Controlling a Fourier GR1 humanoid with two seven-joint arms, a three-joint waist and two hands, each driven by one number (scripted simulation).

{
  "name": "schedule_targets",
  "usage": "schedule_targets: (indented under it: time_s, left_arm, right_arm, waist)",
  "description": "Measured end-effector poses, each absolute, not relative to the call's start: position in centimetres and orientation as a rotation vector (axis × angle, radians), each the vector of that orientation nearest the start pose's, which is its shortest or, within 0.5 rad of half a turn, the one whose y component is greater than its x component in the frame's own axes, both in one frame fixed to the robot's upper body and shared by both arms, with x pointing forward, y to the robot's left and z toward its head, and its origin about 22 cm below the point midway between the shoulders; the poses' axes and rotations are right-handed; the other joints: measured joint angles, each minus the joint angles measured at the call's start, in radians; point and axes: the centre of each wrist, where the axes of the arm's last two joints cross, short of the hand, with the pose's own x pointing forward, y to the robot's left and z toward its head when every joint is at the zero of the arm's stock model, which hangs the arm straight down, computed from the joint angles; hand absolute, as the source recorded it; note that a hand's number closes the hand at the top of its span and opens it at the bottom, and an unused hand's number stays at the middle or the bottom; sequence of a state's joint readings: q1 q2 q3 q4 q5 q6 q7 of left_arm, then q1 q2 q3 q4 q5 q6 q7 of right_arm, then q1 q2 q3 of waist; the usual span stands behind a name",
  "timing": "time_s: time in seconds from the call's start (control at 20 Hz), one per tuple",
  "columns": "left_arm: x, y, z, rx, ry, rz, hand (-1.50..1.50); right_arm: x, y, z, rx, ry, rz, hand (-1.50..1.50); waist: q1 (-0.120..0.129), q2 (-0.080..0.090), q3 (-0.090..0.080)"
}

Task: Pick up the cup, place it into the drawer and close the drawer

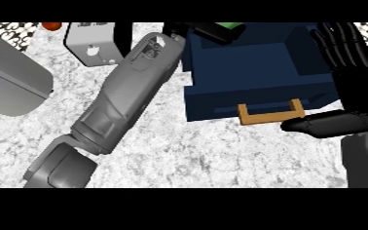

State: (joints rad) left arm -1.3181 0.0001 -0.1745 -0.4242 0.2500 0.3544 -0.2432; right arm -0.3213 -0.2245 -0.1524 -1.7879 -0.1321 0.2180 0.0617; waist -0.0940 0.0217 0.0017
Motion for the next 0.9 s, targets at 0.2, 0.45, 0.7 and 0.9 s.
schedule_targets:
  time_s: [0.2, 0.45, 0.7, 0.9]
  left_arm:
    - [44.4, 3.4, 14.4, 0.002, -1.790, -0.386, 1.50]
    - [44.2, 3.7, 12.7, 0.015, -1.731, -0.459, -1.50]
    - [44.0, 3.9, 11.8, -0.025, -1.735, -0.417, -1.50]
    - [43.8, 3.8, 12.0, -0.106, -1.769, -0.335, -1.50]
  right_arm:
    - [29.1, -26.0, 15.3, 0.085, -2.028, 0.319, -1.50]
    - [29.6, -25.4, 16.1, 0.118, -2.046, 0.344, -1.50]
    - [29.8, -24.1, 16.2, 0.210, -2.046, 0.389, -1.50]
    - [29.9, -22.6, 16.0, 0.369, -2.029, 0.477, 1.50]
  waist:
    - [-0.029, 0.009, 0.000]
    - [-0.070, 0.020, 0.001]
    - [-0.100, 0.026, 0.000]
    - [-0.112, 0.031, 0.000]
